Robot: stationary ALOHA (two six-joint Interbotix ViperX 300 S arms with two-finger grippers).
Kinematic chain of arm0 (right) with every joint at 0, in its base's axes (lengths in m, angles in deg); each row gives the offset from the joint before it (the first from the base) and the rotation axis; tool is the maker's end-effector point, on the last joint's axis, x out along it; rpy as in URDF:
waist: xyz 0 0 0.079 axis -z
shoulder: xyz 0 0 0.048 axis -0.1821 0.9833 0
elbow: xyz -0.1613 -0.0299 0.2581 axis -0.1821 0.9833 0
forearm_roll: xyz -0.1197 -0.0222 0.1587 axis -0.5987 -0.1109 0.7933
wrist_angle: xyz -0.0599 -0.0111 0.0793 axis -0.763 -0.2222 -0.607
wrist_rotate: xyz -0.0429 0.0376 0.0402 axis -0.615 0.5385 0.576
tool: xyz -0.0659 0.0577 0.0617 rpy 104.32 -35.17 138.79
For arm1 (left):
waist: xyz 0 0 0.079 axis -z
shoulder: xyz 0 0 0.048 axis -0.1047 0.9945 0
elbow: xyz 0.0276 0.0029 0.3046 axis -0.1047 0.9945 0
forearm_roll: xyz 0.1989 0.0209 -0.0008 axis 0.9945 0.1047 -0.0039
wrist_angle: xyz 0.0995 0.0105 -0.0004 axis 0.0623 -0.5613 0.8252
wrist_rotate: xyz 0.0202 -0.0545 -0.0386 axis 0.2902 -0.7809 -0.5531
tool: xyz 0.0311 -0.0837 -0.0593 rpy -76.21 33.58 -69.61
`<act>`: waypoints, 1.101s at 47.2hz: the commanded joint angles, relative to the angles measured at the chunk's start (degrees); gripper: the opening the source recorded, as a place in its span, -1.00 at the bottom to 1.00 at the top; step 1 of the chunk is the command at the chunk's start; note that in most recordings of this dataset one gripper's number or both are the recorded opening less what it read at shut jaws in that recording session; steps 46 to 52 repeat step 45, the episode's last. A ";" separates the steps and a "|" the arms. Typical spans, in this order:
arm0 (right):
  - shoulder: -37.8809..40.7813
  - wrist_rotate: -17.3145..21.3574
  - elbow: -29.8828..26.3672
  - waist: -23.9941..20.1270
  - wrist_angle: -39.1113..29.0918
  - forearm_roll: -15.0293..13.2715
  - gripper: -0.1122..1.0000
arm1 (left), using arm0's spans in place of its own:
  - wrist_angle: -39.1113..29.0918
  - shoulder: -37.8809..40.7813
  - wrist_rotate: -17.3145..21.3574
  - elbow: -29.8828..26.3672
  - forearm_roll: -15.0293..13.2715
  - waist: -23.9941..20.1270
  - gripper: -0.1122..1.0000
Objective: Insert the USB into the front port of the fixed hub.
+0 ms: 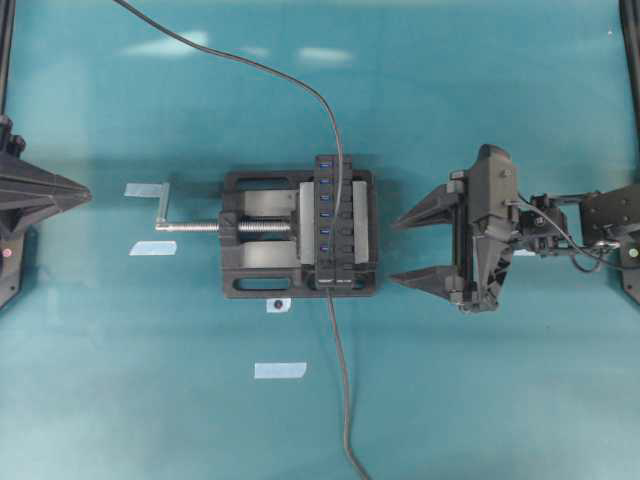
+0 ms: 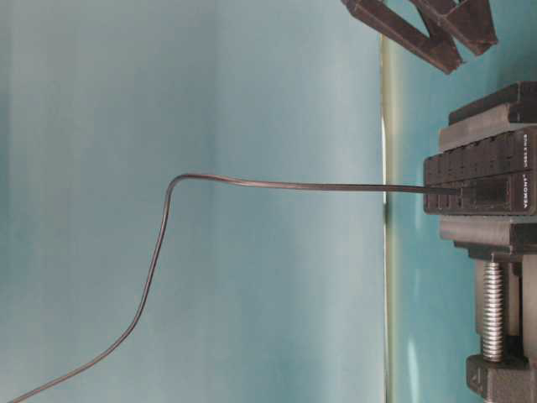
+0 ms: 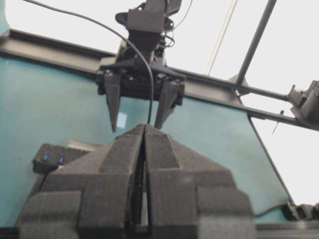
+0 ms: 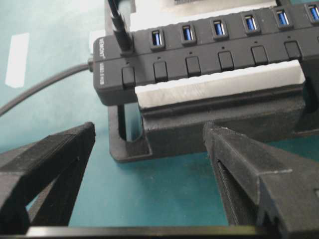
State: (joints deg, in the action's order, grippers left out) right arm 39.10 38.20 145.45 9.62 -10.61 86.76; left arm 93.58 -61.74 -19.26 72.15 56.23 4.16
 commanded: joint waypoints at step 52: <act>-0.79 0.70 -2.55 -2.11 7.47 -0.18 0.77 | -5.98 0.44 0.00 -1.76 0.18 -0.26 -0.80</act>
